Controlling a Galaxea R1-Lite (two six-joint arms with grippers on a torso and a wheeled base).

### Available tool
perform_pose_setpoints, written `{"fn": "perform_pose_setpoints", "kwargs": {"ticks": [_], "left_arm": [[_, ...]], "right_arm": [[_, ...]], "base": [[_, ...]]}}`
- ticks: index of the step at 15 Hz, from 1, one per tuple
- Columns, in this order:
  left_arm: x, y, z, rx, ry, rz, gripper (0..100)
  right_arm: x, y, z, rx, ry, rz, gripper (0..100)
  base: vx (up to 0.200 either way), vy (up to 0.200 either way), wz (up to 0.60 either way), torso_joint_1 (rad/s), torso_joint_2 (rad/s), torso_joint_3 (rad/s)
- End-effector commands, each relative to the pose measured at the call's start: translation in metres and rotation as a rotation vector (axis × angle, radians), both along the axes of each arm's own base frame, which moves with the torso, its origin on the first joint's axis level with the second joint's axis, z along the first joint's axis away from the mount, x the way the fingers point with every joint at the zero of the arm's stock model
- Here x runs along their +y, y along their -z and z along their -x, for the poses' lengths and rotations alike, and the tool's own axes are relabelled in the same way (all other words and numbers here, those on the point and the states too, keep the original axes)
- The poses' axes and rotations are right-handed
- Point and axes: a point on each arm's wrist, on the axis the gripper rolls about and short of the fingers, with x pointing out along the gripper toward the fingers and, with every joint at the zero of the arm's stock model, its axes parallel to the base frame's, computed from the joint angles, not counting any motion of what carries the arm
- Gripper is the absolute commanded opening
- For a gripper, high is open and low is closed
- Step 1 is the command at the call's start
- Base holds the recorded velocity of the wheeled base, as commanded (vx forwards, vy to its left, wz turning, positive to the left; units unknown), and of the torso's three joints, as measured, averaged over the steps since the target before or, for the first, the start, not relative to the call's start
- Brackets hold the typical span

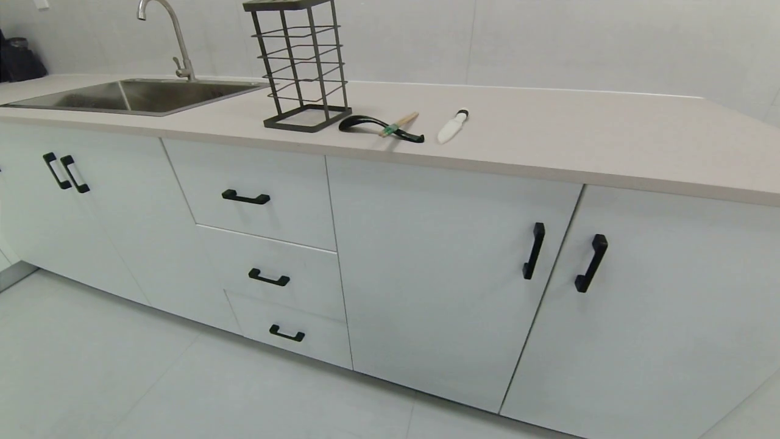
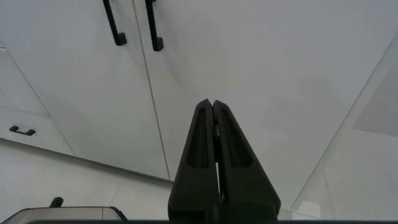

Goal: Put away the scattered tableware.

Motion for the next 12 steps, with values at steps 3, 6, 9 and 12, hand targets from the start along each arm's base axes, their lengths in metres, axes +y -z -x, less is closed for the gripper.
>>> {"fn": "perform_pose_setpoints", "kwargs": {"ticks": [3, 6, 9, 12], "left_arm": [[0.0000, -0.0001, 0.0000, -0.001, -0.001, 0.001, 100], [0.0000, -0.0001, 0.0000, -0.001, -0.001, 0.002, 100], [0.0000, -0.0001, 0.0000, -0.001, -0.001, 0.002, 100], [0.0000, -0.0001, -0.0001, 0.001, -0.001, 0.002, 100]], "right_arm": [[0.0000, 0.0000, -0.0003, 0.004, 0.001, 0.000, 0], [0.0000, 0.0000, -0.0003, 0.004, -0.001, 0.000, 0], [0.0000, 0.0000, -0.0003, 0.004, -0.001, 0.000, 0], [0.0000, 0.0000, -0.0003, 0.004, -0.001, 0.000, 0]], "base": [[0.000, 0.200, 0.00, 0.006, 0.01, 0.002], [0.000, 0.200, 0.00, 0.004, 0.01, 0.001], [0.000, 0.200, 0.00, 0.002, 0.00, 0.001], [0.000, 0.200, 0.00, 0.002, 0.00, -0.001]]}}
